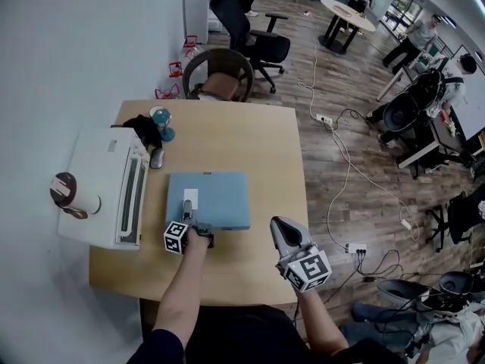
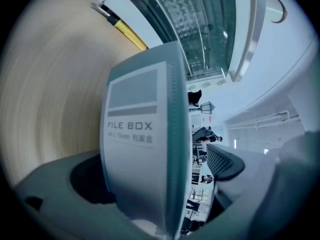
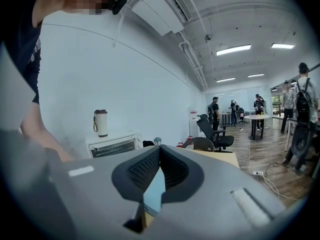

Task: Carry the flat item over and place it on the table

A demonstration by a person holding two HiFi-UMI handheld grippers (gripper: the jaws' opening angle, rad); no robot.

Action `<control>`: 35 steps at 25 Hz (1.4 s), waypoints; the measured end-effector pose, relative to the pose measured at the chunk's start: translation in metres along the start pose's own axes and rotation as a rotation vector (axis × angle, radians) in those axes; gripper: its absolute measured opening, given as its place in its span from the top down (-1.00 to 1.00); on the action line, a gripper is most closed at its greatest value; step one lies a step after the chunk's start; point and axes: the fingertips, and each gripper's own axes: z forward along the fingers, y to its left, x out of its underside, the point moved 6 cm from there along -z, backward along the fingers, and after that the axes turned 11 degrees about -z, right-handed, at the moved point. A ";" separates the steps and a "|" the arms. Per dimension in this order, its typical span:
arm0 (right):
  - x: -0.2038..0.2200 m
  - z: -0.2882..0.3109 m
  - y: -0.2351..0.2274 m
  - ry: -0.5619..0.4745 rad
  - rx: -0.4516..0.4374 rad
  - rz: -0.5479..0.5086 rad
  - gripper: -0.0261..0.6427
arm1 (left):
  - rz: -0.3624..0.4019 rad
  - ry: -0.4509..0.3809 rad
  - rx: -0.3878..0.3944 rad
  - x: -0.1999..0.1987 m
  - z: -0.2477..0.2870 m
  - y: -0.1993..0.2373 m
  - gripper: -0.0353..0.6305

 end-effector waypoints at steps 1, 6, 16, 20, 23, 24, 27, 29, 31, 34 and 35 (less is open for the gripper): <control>0.000 -0.001 0.001 0.000 -0.001 0.000 0.93 | -0.005 -0.009 -0.031 0.001 -0.003 0.002 -0.77; -0.001 -0.005 0.002 -0.005 -0.005 0.015 0.93 | -0.020 -0.028 -0.129 0.006 -0.019 0.005 -0.91; -0.003 -0.007 0.009 -0.025 -0.008 0.012 0.93 | -0.082 -0.024 0.008 0.003 -0.050 -0.018 -0.91; -0.009 -0.012 0.012 -0.032 -0.009 0.004 0.93 | -0.101 0.013 0.162 0.002 -0.072 -0.039 -0.91; -0.009 -0.015 0.013 -0.038 -0.012 0.003 0.93 | -0.114 0.040 0.238 0.007 -0.087 -0.057 -0.91; -0.009 -0.015 0.014 -0.038 -0.014 0.004 0.93 | -0.118 0.050 0.269 0.008 -0.091 -0.064 -0.91; -0.009 -0.015 0.017 -0.039 -0.017 0.000 0.93 | -0.073 0.086 0.372 0.014 -0.103 -0.088 -0.91; -0.008 -0.016 0.019 -0.039 -0.018 -0.003 0.93 | -0.050 0.109 0.445 0.018 -0.115 -0.103 -0.91; -0.009 -0.018 0.020 -0.038 -0.019 -0.004 0.93 | -0.073 0.130 0.507 0.019 -0.124 -0.115 -0.91; -0.008 -0.017 0.022 -0.038 -0.021 -0.006 0.93 | -0.098 0.159 0.604 0.021 -0.135 -0.145 -0.91; -0.008 -0.017 0.022 -0.038 -0.022 -0.007 0.93 | -0.097 0.170 0.645 0.022 -0.141 -0.159 -0.91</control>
